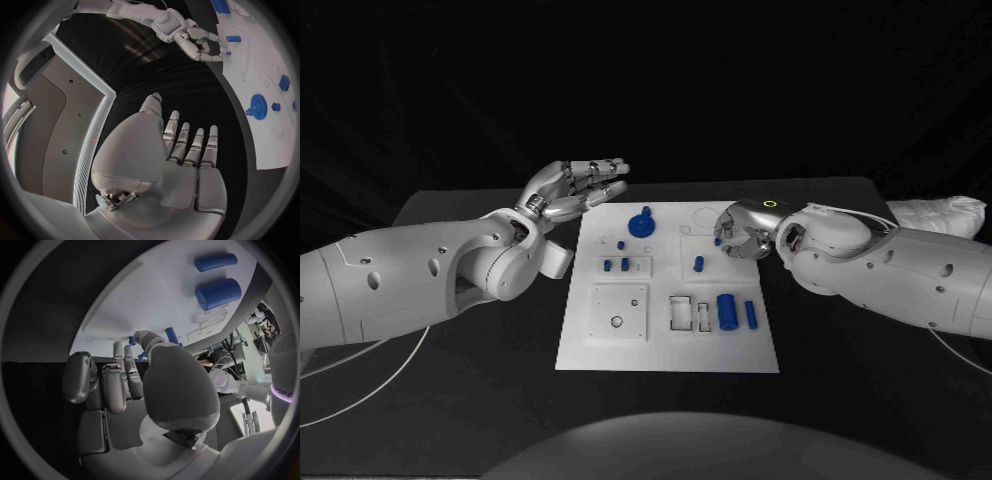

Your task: Assemble the parts on the task board

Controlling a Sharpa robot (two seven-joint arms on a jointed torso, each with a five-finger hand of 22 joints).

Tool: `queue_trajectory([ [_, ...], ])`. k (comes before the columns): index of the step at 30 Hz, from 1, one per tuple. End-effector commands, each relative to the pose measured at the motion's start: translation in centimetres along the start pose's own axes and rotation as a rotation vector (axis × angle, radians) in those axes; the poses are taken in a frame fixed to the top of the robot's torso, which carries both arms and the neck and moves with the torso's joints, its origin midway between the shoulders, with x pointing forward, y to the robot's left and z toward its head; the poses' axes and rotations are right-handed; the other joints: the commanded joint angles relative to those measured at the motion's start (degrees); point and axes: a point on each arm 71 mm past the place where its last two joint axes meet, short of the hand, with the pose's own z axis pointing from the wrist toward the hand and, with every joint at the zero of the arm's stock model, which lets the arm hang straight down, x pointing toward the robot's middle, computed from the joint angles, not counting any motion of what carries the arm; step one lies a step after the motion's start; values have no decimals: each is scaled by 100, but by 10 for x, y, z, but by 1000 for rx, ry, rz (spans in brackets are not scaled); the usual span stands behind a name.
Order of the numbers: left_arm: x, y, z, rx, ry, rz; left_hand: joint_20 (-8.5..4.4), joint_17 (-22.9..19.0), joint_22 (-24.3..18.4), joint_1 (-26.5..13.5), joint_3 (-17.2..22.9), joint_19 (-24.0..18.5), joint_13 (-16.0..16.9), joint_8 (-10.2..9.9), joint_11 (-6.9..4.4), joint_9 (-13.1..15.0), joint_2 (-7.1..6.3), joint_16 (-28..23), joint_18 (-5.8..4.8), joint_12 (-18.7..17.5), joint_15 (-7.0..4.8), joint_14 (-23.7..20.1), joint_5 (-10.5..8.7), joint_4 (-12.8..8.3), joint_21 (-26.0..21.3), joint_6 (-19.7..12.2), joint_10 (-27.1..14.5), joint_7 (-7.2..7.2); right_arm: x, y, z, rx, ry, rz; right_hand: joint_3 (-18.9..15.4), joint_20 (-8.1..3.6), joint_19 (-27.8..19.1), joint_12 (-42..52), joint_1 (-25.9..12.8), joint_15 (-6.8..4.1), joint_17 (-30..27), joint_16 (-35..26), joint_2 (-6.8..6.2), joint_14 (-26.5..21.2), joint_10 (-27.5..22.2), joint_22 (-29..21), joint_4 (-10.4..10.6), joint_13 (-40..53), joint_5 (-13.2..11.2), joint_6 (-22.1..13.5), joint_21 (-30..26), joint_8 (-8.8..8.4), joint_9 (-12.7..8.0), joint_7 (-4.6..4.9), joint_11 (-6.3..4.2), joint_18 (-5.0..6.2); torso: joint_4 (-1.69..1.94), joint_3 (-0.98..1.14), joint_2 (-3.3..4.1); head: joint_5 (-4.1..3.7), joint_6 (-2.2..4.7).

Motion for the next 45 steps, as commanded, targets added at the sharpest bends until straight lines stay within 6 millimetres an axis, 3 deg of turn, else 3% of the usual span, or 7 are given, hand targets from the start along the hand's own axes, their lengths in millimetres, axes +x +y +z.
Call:
queue_trajectory([
  [1, 2, 0, 0, 0, 20, -6, 6, 1, 119, 75, -29, 95, 6, 36, 42, 5, 16, 44, -37, 46, 17, 63, 42, -16, 22, -4, 2, 52, -1, 0, 1, -2, -16, -14, 24, 9, -56, 46, 14, -37, 488, -29, 61, 69, -34, 915, -42, 20, 19, -9, -40, -38, 14, -20, -6, 51, -2, -1, 3, -14, 0],
  [12, 0, 0, -1, -8, 16, -1, 5, 6, 50, 263, -48, 152, 9, 53, 97, 7, 62, 124, -29, 173, 16, 127, 190, -32, 25, 37, 44, 96, -1, 2, 6, -7, -19, -2, 81, -8, -92, 201, -12, -63, 398, -88, 142, 12, 47, 902, -142, 139, -161, 43, -103, -33, 99, 151, -58, 62, 1, 1, 2, -4, 0],
  [28, -2, 0, -3, -8, 11, 4, 4, 8, 58, 370, -73, 188, 7, 50, 90, 3, 67, 157, -26, 218, 41, 148, 277, -33, 27, 37, 29, 93, 3, 6, 10, -10, 2, 13, 94, -30, -61, 387, -28, -80, 397, -76, 189, 24, 168, 917, -259, 264, -167, 155, -73, 47, 260, 186, -69, 51, 0, -1, 0, 25, 0],
  [38, -3, 0, -4, -10, 13, 3, 3, 10, 43, 388, -90, 199, 7, 51, 89, 2, 74, 177, -21, 238, 66, 164, 326, -26, 27, 40, 25, 93, 9, 6, 12, -6, 15, 17, 162, -50, -63, 483, 105, -96, 365, -87, 270, 8, 194, 920, -569, 339, 278, 301, -84, 338, 735, 211, -82, 52, 2, 1, 1, 58, 0],
  [45, -3, 0, -5, -13, 12, 3, 2, 13, 53, 398, -96, 213, 7, 52, 89, 2, 88, 200, -16, 251, 86, 183, 359, -25, 30, 44, 23, 93, 16, 6, 12, -12, 16, 24, 196, -52, -68, 591, 194, -92, 326, -106, 356, -13, 295, 923, -792, 399, 396, 294, -74, 578, 1143, 271, -88, 50, 3, 2, 7, 80, 0],
])
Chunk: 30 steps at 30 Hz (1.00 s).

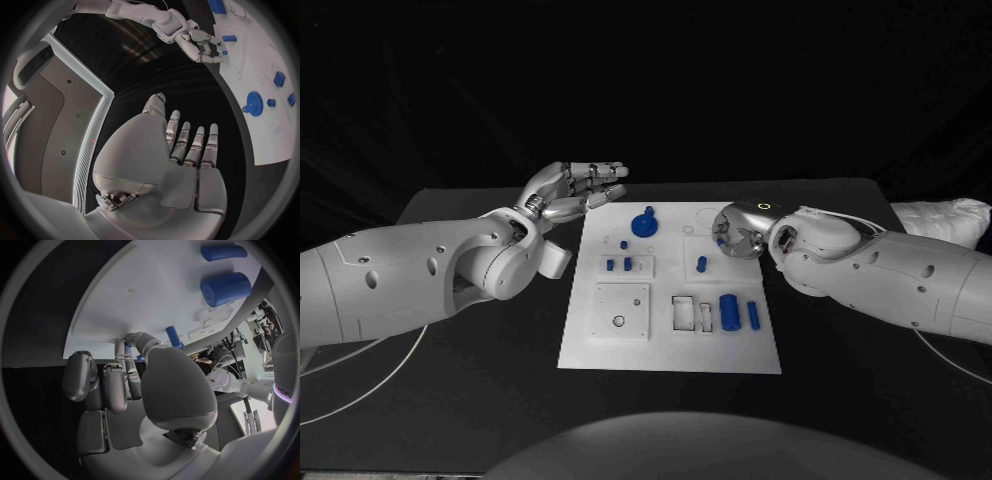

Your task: Assemble the parts on the task board

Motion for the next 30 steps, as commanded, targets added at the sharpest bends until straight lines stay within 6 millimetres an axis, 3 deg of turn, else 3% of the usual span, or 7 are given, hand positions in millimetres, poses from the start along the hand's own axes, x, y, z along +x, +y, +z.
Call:
queue_trajectory([
  [1, 2, -1, 0, 6, 18, -6, -9, 7, 5, 65, -34, 44, 4, 31, 18, 4, 31, 33, -14, 40, 14, 32, 38, 8, 31, 16, -6, 21, 8, -1, -1, -7, 17, -1, -6, -22, 3, 46, 41, -2, 320, -32, 38, -15, 55, 921, -59, 22, 18, -2, 6, 113, 183, 24, 4, 50, 0, 1, 3, 12, 0],
  [9, 2, 0, 0, 1, 17, -6, -10, 11, -2, 90, -37, 54, 5, 31, 21, 3, 56, 65, -5, 62, 41, 62, 61, 4, 32, 19, -2, 23, 7, -3, -3, -8, -11, 16, -36, 8, 2, 105, -54, 30, 301, -36, 70, -19, 114, 921, -94, 52, -63, -69, 17, 242, 446, 35, 2, 47, -1, 1, -6, 22, 0],
  [23, 2, 3, 0, -12, 17, -6, -11, 19, -4, 166, -45, 79, 7, 35, 33, 3, 98, 138, 20, 106, 93, 133, 83, -6, 35, 29, 6, 33, -6, -7, -10, -5, -58, 29, -53, 23, 7, 127, -105, 40, 272, -48, 73, -25, 143, 921, -102, 60, -192, -93, 23, 303, 585, 22, -9, 47, -2, -1, -3, 30, 0],
  [30, 2, 3, 1, -11, 12, -2, -6, 1, -66, 218, -71, 72, 5, 33, 58, 1, 112, 59, 14, 131, -2, 25, 86, -2, 30, 29, -9, 50, -24, -6, -14, -9, -76, 26, -56, 28, 2, 127, -128, 43, 258, -56, 77, -30, 139, 917, -98, 59, -279, -114, 11, 315, 636, 21, -7, 50, -3, 0, -7, 23, 0],
])
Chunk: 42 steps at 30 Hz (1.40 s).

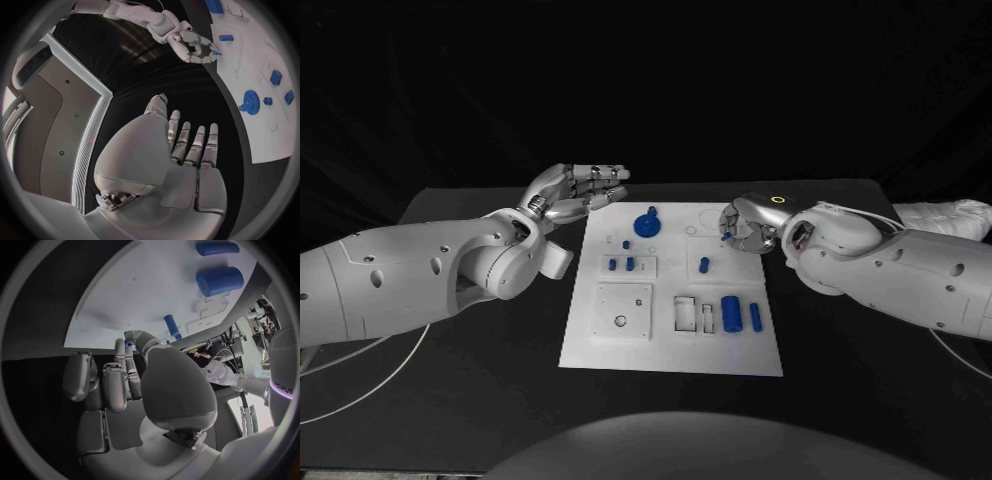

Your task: Assemble the parts on the task board

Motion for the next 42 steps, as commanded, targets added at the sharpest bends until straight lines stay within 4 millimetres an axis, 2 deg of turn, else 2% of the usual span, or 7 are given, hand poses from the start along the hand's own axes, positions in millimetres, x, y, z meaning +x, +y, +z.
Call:
queue_trajectory([
  [1, 2, 0, 1, 7, 14, -4, -6, -6, -17, 52, -32, 29, 6, 33, 38, 2, 6, -17, 14, 36, -33, -4, 19, -8, 29, 8, 11, 30, -10, 2, 0, 4, -15, 0, -14, 29, 2, 33, -84, 21, 258, -22, 3, -8, 37, 919, 7, 1, -27, -47, 11, 7, -4, -2, 11, 50, 0, -1, -3, -14, 0],
  [8, 3, 1, 2, 2, 17, -5, -6, -3, -25, 54, -33, 26, 6, 33, 38, 1, 8, 1, 13, 38, -34, 9, 19, -8, 28, 8, 11, 31, -27, 7, -2, -9, -25, 3, -14, 30, 6, 33, -94, 23, 256, -24, 8, -9, 36, 921, 13, 1, -46, -53, 18, 9, 9, -2, 11, 48, 4, -3, -4, -20, 0],
  [15, 2, 1, 2, 2, 12, -2, -6, -2, -65, 47, -42, 10, 5, 30, 38, 0, 12, -1, 12, 36, -28, 6, 7, 0, 22, 4, 1, 33, -29, 23, -5, -49, -12, 40, -17, 37, 7, 35, -109, 41, 263, -18, 8, -4, 41, 921, 19, 1, -65, -59, 17, 12, 27, 1, 9, 46, -1, 3, 5, 78, 0],
  [29, 0, 0, 0, 13, -7, 8, -5, -14, -279, -141, -158, -103, 1, 15, 84, -4, 76, -73, -24, 55, -98, -120, -26, 20, -13, -23, -60, 68, -21, 117, -3, -265, 92, -22, 25, 69, -39, 38, -84, 79, 196, -57, -20, -35, 69, 895, -22, -4, -83, -167, -66, -56, 48, 43, 35, 63, 12, -1, 3, 232, 0],
  [34, -5, -1, -2, 35, -33, 12, -14, -52, -568, -862, -391, -287, -13, -7, 90, -7, 125, -359, -54, -3, -274, -497, -300, 27, -50, -85, -236, 74, -14, 136, 2, -304, 126, -64, 40, 72, -46, 45, -78, 75, 194, -59, -19, -37, 99, 892, -32, -6, -92, -173, -79, -70, 50, 40, 29, 67, 15, -1, 5, 303, 0],
  [39, -11, -3, -6, 60, -71, 22, -44, -97, -1059, -1369, -265, -698, -42, -25, -63, -8, -122, -698, -33, -215, -437, -917, -960, 35, -82, -222, -681, -46, -3, 151, 7, -330, 162, -80, 48, 73, -52, 48, -75, 73, 183, -66, -17, -43, 116, 889, -36, -6, -97, -178, -88, -78, 50, 41, 26, 70, 3, -8, 6, 381, 0],
  [42, -13, -4, -7, 66, -84, 21, -53, -117, -1229, -1523, -124, -797, -62, -52, -200, -30, -278, -823, 3, -350, -431, -1052, -1146, 40, -87, -499, -939, -152, 2, 156, 9, -336, 183, -84, 49, 73, -55, 48, -75, 73, 180, -68, -17, -45, 119, 888, -37, -7, -98, -178, -93, -79, 50, 41, 26, 71, 9, -6, 1, 395, 0],
])
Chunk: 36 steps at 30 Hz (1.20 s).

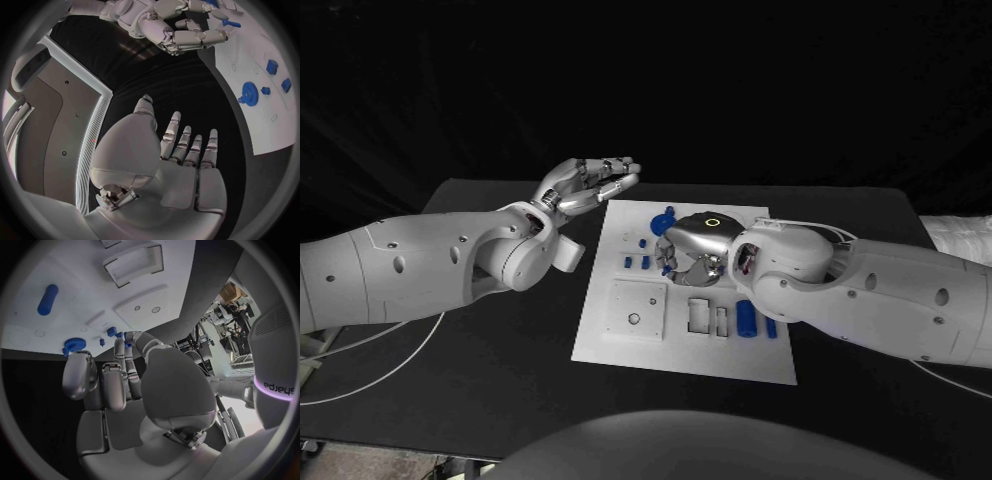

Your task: Assemble the parts on the task board

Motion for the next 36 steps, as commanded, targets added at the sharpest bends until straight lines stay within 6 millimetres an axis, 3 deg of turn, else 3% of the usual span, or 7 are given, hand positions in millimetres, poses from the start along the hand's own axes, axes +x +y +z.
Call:
queue_trajectory([
  [1, -2, -4, -1, 47, -37, 0, 0, -17, -171, -144, 97, -97, -21, -55, -121, -29, -95, -107, 13, -118, -4, -104, -132, 2, -47, -307, -216, -93, 8, 2, 4, 6, 70, -52, 26, 32, -15, 27, -21, 11, 177, -39, -22, -28, 40, 884, -13, -3, -23, -36, -39, -20, -2, 1, -14, 71, 0, -2, -4, 32, 0],
  [5, -2, -5, -1, 52, -40, -4, -2, -52, -832, -340, 129, -340, -53, -134, -315, -114, -345, -311, 34, -323, -130, -251, -420, 13, -116, -1356, -522, -307, 11, 4, 8, 6, 88, -57, 29, 32, -23, 26, -20, 10, 168, -44, -22, -33, 43, 880, -15, -4, -25, -38, -52, -23, -2, 1, -14, 74, -10, -5, -6, 52, 0],
  [7, -2, -5, -1, 55, -34, -13, 8, -75, -1695, -542, 26, -613, -72, -163, -342, -153, -588, -449, 1, -445, -268, -318, -710, 16, -201, -1934, -666, -516, 12, 5, 10, 9, 94, -59, 32, 32, -27, 24, -20, 10, 158, -51, -23, -39, 47, 878, -17, -6, -33, -41, -58, -29, -2, 2, -14, 76, -9, -6, -9, 54, 0],
  [12, 1, -6, -1, 59, -11, -44, 2, -122, -2146, -1028, -466, -762, -109, -212, -315, -189, -1241, -717, -33, -714, -352, -408, -1190, 41, -235, -2574, -912, -928, 17, 5, 13, 11, 101, -55, 36, 34, -25, 21, -25, 11, 168, -45, -25, -35, 54, 880, -17, -9, -54, -44, -54, -38, -2, 5, -12, 75, -7, -1, -7, 87, 0],
  [16, 2, -6, -2, 52, -2, -57, -2, -130, -2185, -968, -420, -783, -109, -201, -234, -181, -1204, -770, -22, -746, -337, -421, -1193, 39, -233, -2629, -966, -913, 23, 6, 15, 10, 106, -49, 37, 34, -22, 21, -26, 11, 176, -40, -24, -31, 56, 881, -17, -10, -58, -45, -49, -40, -2, 5, -12, 74, -8, 5, -5, 143, 0],
  [28, 4, -3, -1, 23, 19, -70, 42, -126, -2216, -277, -101, -781, -101, -184, 78, -166, -813, -768, 38, -653, -264, -423, -525, 30, -225, -2500, -1033, -636, 29, 13, 17, -8, 100, -36, 40, 34, -21, 20, -28, 11, 180, -37, -24, -29, 61, 882, -18, -11, -69, -46, -47, -45, -2, 6, -12, 73, -5, 1, -2, 181, 0],
  [36, 4, -3, -1, 21, 22, -69, 29, -124, -2240, -64, -255, -779, -102, -182, 69, -164, -1021, -761, 57, -620, -226, -420, -469, 35, -226, -2474, -1052, -582, 32, 18, 18, -17, 103, -31, 46, 35, -27, 20, -23, 12, 176, -39, -23, -31, 68, 879, -24, -12, -76, -48, -59, -50, -2, 9, -13, 76, -7, 3, -6, 210, 0],
])
